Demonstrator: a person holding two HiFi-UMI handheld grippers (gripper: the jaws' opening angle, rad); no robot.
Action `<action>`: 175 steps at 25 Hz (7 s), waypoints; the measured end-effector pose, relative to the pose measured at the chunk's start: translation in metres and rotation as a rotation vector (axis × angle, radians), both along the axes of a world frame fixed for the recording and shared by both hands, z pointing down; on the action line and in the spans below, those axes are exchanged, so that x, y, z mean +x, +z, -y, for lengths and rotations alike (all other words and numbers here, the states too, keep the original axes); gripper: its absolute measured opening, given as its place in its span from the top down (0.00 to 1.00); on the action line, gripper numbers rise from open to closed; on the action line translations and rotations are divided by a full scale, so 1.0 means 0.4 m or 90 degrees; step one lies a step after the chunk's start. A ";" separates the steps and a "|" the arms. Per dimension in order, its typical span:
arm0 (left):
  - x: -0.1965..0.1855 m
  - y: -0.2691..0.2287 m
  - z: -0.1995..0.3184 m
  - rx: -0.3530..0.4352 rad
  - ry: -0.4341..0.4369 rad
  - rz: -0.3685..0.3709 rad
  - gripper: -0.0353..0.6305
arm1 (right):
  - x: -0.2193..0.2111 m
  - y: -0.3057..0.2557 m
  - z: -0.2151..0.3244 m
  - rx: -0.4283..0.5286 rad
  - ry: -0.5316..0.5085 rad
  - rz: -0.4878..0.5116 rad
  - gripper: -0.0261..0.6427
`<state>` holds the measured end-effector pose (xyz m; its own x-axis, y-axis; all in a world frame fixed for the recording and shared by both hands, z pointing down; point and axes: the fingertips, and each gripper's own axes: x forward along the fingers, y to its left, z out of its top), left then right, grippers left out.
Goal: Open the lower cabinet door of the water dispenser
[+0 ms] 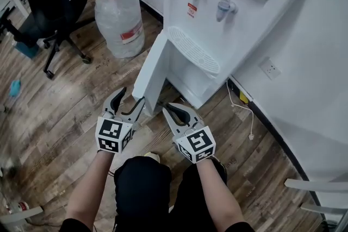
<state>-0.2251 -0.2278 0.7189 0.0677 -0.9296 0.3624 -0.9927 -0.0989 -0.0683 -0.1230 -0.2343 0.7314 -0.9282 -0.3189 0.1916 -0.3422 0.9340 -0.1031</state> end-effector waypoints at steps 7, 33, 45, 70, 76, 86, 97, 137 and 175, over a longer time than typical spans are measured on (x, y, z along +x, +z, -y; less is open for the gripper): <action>-0.101 -0.003 -0.015 0.000 -0.046 0.016 0.55 | -0.012 0.000 0.004 -0.002 0.000 -0.002 0.90; -0.335 -0.001 0.022 0.000 -0.128 0.044 0.69 | -0.055 -0.001 0.020 -0.001 -0.008 -0.006 0.91; -0.397 0.004 0.063 -0.009 -0.141 0.069 0.76 | -0.050 0.002 0.033 0.000 -0.004 -0.011 0.91; -0.499 0.006 0.139 -0.035 -0.179 0.116 0.81 | 0.002 0.021 0.068 -0.015 0.028 -0.003 0.92; -0.473 -0.003 0.123 -0.030 -0.174 0.116 0.81 | 0.036 0.020 0.061 -0.020 0.046 0.002 0.92; -0.337 -0.011 0.093 -0.018 -0.136 0.056 0.84 | 0.128 -0.006 0.062 -0.022 0.083 0.015 0.92; -0.083 -0.041 0.102 0.005 -0.015 0.002 0.92 | 0.269 -0.046 0.077 -0.024 0.136 0.039 0.93; 0.475 -0.973 -0.099 -0.066 0.287 -0.168 0.93 | 0.651 -0.996 -0.132 -0.099 0.322 -0.013 0.93; 0.524 -1.536 -0.739 0.011 0.293 -0.163 0.93 | 0.723 -1.548 -0.736 -0.069 0.332 0.054 0.93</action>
